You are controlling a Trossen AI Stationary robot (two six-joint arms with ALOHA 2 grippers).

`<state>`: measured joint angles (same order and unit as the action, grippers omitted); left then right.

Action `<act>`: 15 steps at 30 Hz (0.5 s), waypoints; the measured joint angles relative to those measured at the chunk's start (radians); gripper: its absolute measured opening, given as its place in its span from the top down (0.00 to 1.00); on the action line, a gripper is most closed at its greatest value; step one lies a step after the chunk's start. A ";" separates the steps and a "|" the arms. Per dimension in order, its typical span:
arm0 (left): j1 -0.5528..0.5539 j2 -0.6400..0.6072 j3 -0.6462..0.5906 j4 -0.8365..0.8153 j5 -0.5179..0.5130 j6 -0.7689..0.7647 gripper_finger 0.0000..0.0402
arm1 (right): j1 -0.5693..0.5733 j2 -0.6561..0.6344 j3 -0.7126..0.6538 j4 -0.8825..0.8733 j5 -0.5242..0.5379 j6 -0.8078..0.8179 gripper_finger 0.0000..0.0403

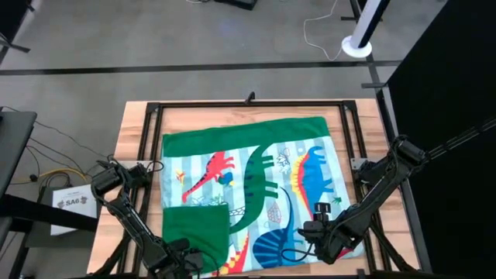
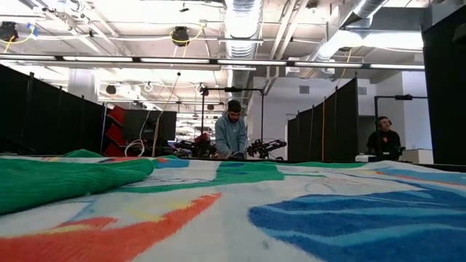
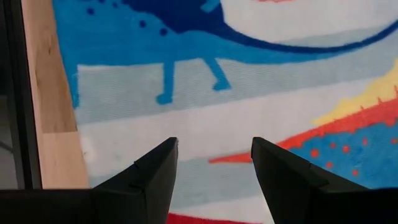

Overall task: Roll towel
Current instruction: Roll the multicolor dinosaur print towel

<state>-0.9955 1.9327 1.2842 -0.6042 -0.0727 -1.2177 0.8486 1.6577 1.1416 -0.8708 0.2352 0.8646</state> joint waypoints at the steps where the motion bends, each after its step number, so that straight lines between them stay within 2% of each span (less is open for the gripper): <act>1: 0.000 0.000 -0.011 0.030 0.000 -0.002 0.53 | 0.000 0.000 0.000 0.003 0.000 0.000 0.51; 8: -0.001 0.001 -0.043 0.251 -0.008 0.043 0.53 | 0.000 0.000 0.000 0.018 0.002 0.001 0.51; 15: -0.001 0.001 -0.044 0.198 -0.031 0.066 0.53 | -0.009 0.000 0.000 0.018 0.002 0.000 0.51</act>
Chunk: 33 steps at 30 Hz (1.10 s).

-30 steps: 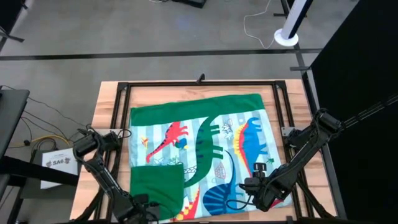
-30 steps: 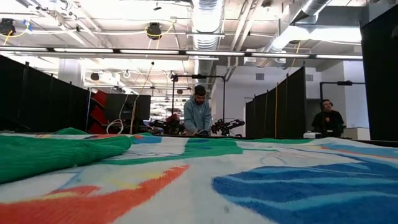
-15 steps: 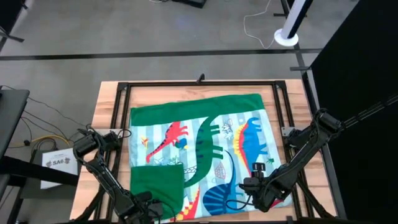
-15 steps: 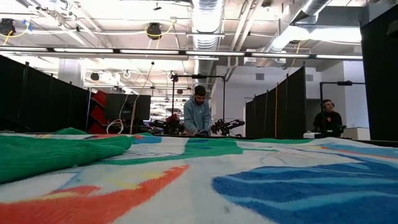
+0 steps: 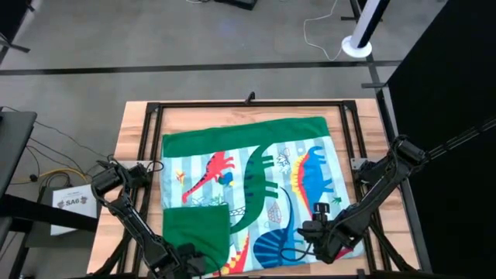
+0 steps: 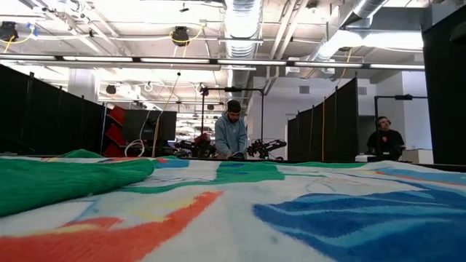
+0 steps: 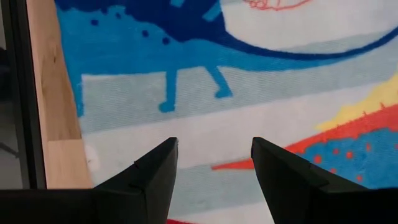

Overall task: Roll towel
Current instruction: Roll the multicolor dinosaur print towel

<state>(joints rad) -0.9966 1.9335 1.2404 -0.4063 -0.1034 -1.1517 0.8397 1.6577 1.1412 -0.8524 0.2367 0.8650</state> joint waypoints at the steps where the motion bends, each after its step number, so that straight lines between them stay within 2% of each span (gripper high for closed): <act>1: 0.001 0.000 0.000 -0.009 0.017 -0.007 0.53 | -0.003 0.000 0.000 0.000 0.000 0.000 0.51; 5: 0.013 0.000 0.031 -0.006 0.172 -0.027 0.53 | -0.005 0.000 0.000 0.000 0.000 0.001 0.51; 8: 0.010 -0.003 0.063 0.002 0.208 -0.059 0.53 | -0.005 0.000 0.000 0.001 0.004 0.000 0.51; 14: -0.005 -0.003 0.064 -0.086 0.178 -0.088 0.53 | -0.012 0.000 0.000 0.001 0.077 -0.001 0.51; 16: -0.005 -0.003 0.063 -0.133 0.178 -0.107 0.53 | -0.020 0.000 0.000 0.002 0.080 -0.003 0.51; 23: -0.008 -0.003 0.077 -0.143 0.145 -0.086 0.53 | -0.045 0.000 0.000 0.013 0.080 -0.003 0.51; 26: -0.008 -0.003 0.140 -0.218 0.143 -0.062 0.55 | -0.045 0.000 0.000 0.027 0.080 -0.001 0.51; 29: -0.013 -0.003 0.235 -0.386 0.129 -0.033 0.57 | -0.044 0.000 0.000 0.027 0.080 -0.002 0.51; 33: -0.042 -0.003 0.391 -0.618 0.040 -0.020 0.59 | -0.045 0.000 0.000 0.027 0.080 -0.047 0.51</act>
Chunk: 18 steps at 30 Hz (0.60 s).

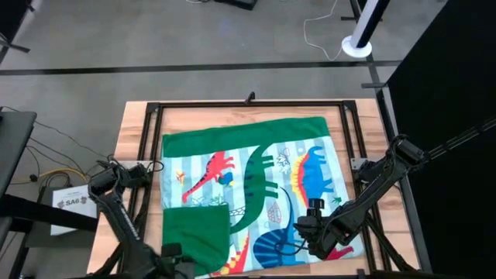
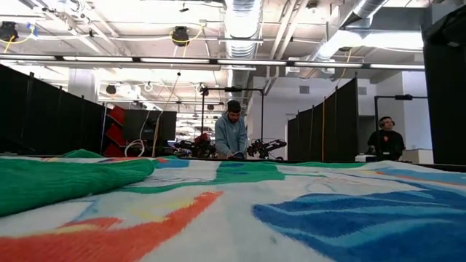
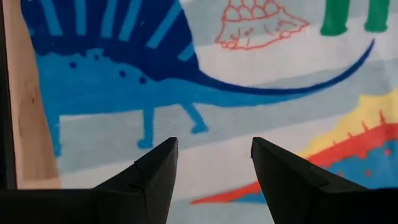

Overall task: Roll towel
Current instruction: Roll the multicolor dinosaur print towel

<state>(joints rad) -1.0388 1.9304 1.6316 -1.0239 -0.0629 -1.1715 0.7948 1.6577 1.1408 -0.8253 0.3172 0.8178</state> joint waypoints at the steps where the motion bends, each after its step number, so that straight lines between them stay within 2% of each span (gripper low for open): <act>1: -0.008 0.000 0.036 -0.034 -0.034 -0.003 0.60 | 0.000 0.000 0.000 0.000 0.000 -0.017 0.51; 4: -0.023 0.016 0.128 -0.086 -0.125 -0.008 0.62 | 0.000 0.000 0.000 0.000 0.000 -0.037 0.51; 6: -0.029 0.052 0.170 -0.113 -0.149 -0.007 0.64 | 0.000 0.000 0.000 0.000 0.000 -0.038 0.51; 13: -0.068 0.231 0.257 -0.109 -0.111 0.047 0.69 | 0.000 0.000 0.000 -0.002 -0.004 -0.039 0.51; 18: -0.065 0.278 0.262 -0.064 -0.082 0.052 0.69 | 0.000 0.000 0.000 -0.001 -0.004 -0.039 0.51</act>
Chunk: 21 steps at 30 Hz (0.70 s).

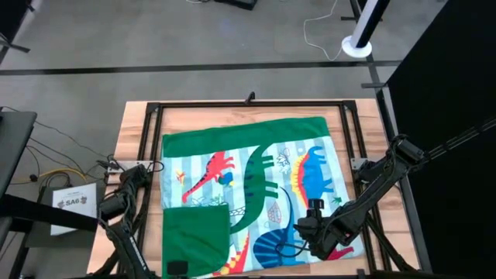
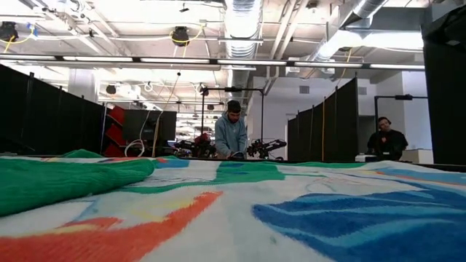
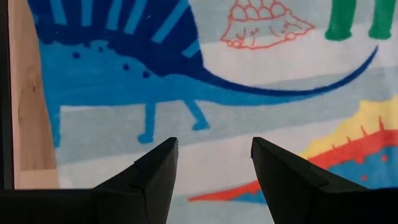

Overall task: Roll towel
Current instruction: Roll the multicolor dinosaur print towel

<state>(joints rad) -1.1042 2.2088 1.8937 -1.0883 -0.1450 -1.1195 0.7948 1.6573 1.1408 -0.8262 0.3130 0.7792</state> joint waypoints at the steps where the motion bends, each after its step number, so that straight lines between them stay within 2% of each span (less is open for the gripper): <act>1: -0.001 0.001 0.000 0.008 0.001 -0.005 0.68 | 0.000 0.000 0.000 -0.001 0.000 0.000 0.51; 5: 0.000 0.001 0.001 0.003 -0.046 0.009 0.68 | 0.000 0.000 0.000 -0.003 0.000 0.003 0.51; 10: 0.011 0.001 -0.015 -0.068 -0.150 -0.122 0.68 | 0.003 0.011 0.000 -0.002 0.000 0.010 0.51; 15: 0.029 0.004 -0.050 -0.084 -0.132 -0.145 0.65 | 0.011 0.045 -0.001 0.003 -0.002 0.028 0.51; 21: 0.034 0.004 -0.090 -0.043 -0.109 -0.145 0.53 | 0.025 0.057 0.003 0.023 -0.023 0.073 0.51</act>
<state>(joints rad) -1.0702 2.2124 1.8032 -1.1310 -0.2538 -1.2645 0.8195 1.7142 1.1442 -0.8031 0.2903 0.8519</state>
